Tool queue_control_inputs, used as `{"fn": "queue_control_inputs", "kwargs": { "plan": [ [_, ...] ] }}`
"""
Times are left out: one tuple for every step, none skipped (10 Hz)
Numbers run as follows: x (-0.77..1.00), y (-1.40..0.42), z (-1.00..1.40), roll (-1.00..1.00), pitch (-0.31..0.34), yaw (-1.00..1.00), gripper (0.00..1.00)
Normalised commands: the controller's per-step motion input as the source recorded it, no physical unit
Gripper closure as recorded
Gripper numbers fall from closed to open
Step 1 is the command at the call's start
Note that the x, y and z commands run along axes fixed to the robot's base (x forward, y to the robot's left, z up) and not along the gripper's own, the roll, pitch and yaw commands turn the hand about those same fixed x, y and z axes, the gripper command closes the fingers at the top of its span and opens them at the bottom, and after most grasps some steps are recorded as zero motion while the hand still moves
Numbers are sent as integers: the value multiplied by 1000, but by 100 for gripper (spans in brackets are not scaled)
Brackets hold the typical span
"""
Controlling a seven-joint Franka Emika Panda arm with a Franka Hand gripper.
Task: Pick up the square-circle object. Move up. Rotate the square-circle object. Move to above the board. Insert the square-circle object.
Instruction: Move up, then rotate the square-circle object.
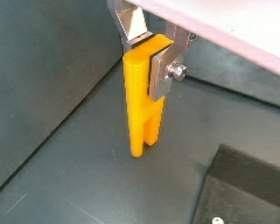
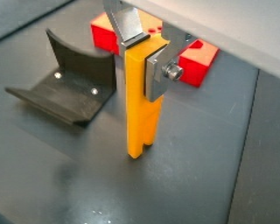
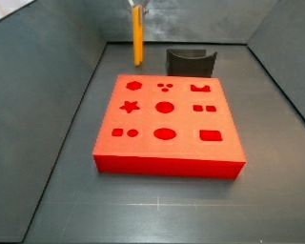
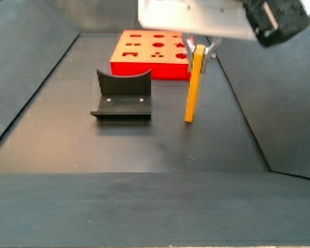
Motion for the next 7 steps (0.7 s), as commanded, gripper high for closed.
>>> {"fn": "queue_control_inputs", "kwargs": {
  "plan": [
    [32, 47, 663, 0, 40, -42, 100],
    [27, 35, 506, 0, 63, -38, 100],
    [27, 30, 337, 1, 79, -34, 100],
    [-163, -785, 1000, 0, 0, 0, 100],
    [-170, -844, 979, 12, -12, 19, 100],
    [-150, -658, 835, 24, -28, 27, 100],
    [-124, -516, 727, 28, -32, 27, 100]
  ]
}}
